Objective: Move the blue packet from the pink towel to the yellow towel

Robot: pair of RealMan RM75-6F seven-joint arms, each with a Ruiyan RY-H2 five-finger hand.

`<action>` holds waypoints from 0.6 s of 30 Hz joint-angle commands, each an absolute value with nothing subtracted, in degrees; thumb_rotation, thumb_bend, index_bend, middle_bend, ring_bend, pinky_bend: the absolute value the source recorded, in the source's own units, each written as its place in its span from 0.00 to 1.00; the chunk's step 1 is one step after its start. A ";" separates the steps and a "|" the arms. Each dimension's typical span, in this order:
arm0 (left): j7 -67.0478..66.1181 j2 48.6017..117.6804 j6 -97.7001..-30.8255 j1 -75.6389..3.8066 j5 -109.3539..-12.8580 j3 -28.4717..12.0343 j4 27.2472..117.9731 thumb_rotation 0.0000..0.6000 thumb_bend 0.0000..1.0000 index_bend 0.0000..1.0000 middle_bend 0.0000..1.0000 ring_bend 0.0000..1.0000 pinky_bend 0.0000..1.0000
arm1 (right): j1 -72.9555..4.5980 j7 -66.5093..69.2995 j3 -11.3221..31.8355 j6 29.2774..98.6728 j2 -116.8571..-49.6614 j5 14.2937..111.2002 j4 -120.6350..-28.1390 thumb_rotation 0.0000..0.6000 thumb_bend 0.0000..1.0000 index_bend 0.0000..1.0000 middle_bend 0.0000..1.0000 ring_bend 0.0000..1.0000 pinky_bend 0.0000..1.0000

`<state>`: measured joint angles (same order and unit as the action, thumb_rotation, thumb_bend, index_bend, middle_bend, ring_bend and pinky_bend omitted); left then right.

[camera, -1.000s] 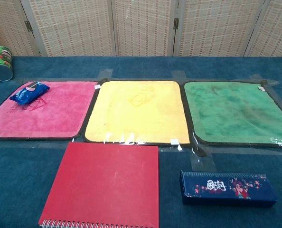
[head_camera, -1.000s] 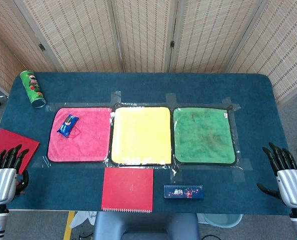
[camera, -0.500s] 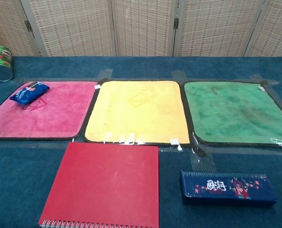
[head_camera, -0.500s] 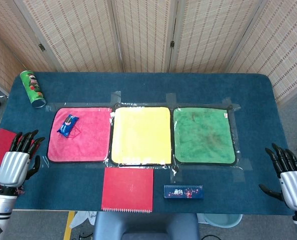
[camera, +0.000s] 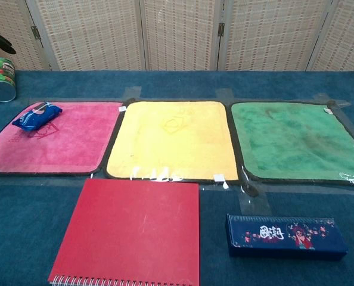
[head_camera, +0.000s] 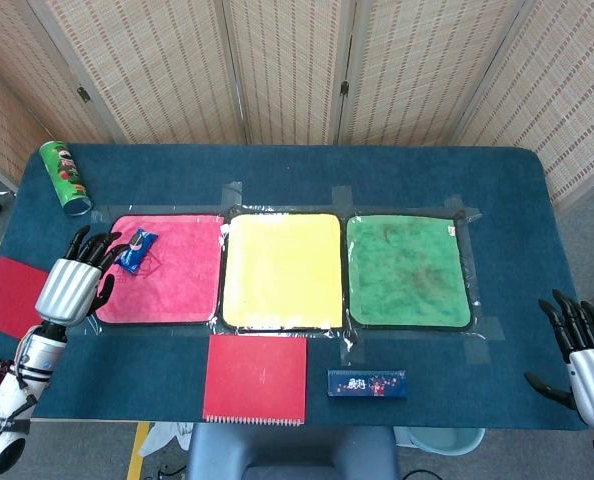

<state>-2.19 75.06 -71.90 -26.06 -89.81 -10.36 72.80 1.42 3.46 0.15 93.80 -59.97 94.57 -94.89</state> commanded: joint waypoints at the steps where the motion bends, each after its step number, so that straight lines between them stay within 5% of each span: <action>1: 0.57 79.19 -67.97 -30.28 -89.89 -10.38 64.22 1.00 0.64 0.16 0.17 0.17 0.08 | 1.66 3.22 0.13 94.12 -59.76 94.65 -95.19 1.00 0.12 0.00 0.01 0.03 0.00; 6: -0.34 82.15 -63.99 -33.33 -88.66 -10.03 56.67 1.00 0.48 0.09 0.14 0.12 0.08 | 2.04 2.70 0.03 94.50 -59.63 94.80 -95.65 1.00 0.12 0.00 0.01 0.03 0.00; 18: -2.03 90.12 -58.98 -39.11 -88.82 -7.42 37.23 1.00 0.37 0.03 0.02 0.05 0.07 | 2.27 1.90 0.13 94.26 -59.19 94.50 -96.37 1.00 0.12 0.00 0.01 0.03 0.00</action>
